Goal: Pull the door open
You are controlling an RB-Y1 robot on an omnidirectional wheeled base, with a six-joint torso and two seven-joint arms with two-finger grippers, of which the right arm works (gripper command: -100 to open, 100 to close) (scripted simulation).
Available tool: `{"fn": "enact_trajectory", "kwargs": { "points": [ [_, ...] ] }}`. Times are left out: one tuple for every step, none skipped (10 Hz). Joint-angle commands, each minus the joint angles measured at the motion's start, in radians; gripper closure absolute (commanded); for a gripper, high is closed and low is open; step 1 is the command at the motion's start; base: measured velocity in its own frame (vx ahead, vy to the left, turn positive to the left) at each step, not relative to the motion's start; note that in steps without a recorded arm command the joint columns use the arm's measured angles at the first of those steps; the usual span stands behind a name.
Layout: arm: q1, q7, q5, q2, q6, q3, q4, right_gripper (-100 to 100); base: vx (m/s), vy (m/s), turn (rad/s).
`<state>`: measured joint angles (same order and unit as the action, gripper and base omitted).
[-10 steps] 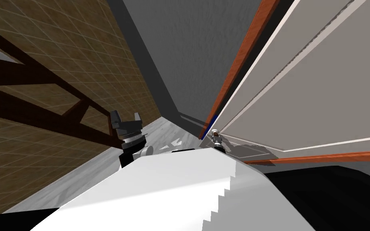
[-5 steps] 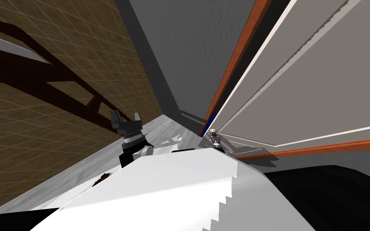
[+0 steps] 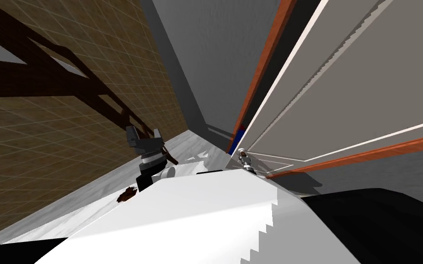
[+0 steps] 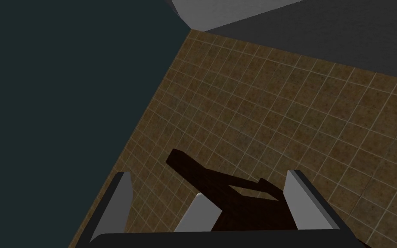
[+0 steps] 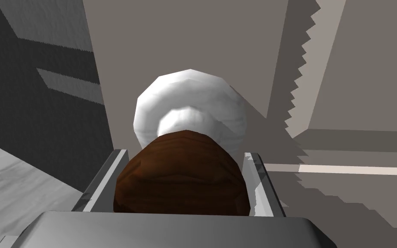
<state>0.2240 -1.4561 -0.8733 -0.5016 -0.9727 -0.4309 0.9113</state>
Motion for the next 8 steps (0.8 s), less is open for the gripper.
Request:
{"fn": "enact_trajectory", "kwargs": {
  "points": [
    [0.007,-0.016,0.01,-0.014,-0.018,-0.018,0.004,100,-0.238,-0.032,0.114],
    [0.011,-0.025,0.016,-0.022,-0.027,-0.03,0.006,100,-0.239,-0.02,0.095],
    [0.019,-0.039,0.025,-0.035,-0.042,-0.048,0.01,100,-0.252,-0.028,0.117],
    [0.024,-0.048,0.031,-0.043,-0.051,-0.06,0.012,100,-0.261,-0.03,0.111],
    [0.031,-0.061,0.039,-0.055,-0.065,-0.077,0.016,100,-0.268,-0.003,0.11],
    [0.035,-0.069,0.044,-0.062,-0.072,-0.086,0.018,100,-0.24,-0.013,0.056],
    [0.04,-0.077,0.049,-0.069,-0.081,-0.097,0.02,100,-0.218,-0.02,0.055],
    [0.037,-0.07,0.045,-0.066,-0.069,-0.089,0.017,100,-0.1,-0.009,0.005]
  ]
}}
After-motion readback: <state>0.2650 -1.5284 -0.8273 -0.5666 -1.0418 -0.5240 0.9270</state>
